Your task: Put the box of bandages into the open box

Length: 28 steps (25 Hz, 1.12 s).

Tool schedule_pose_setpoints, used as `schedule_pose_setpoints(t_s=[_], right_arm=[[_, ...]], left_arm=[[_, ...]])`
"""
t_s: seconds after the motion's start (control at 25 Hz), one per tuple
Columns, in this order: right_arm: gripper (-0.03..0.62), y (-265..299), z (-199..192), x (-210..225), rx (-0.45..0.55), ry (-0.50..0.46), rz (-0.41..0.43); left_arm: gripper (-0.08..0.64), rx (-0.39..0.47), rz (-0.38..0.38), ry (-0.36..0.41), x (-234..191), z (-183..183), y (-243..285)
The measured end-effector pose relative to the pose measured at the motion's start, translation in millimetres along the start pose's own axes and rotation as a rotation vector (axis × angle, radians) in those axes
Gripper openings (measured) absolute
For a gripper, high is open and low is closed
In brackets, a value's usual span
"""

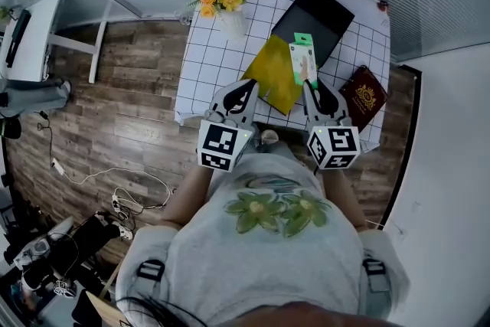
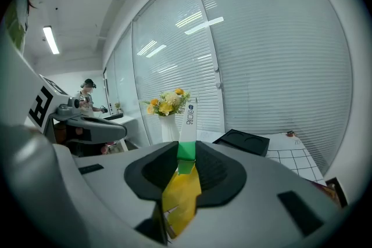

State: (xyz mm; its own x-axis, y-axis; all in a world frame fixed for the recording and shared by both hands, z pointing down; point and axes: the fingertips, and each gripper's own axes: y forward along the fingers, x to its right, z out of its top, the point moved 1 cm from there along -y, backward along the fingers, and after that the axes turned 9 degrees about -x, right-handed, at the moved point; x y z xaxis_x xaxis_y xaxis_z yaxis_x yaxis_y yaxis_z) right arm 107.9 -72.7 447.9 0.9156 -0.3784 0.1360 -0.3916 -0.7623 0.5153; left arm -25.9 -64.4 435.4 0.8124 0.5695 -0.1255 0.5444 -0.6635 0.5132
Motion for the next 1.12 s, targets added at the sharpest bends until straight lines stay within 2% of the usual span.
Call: schedule_pose_setpoints(t_s=[0.24,0.44,1.12], right_arm=[[0.092,10.6,-3.8,-2.3,-0.029,0.004,-0.003],[0.092,20.3,-8.1,-1.1,-0.047,0.011,0.000],[0.091,55.3,-20.5,13.4,-0.103,0.045,-0.018]], left_arm=[[0.006,-0.013,-0.008,-0.018,-11.5,-1.7,7.7],[0.006,-0.008,-0.035,-0.062,-15.9,2.6,13.4],[0.006,-0.033,-0.050,-0.023,-37.2,16.2,42.0]])
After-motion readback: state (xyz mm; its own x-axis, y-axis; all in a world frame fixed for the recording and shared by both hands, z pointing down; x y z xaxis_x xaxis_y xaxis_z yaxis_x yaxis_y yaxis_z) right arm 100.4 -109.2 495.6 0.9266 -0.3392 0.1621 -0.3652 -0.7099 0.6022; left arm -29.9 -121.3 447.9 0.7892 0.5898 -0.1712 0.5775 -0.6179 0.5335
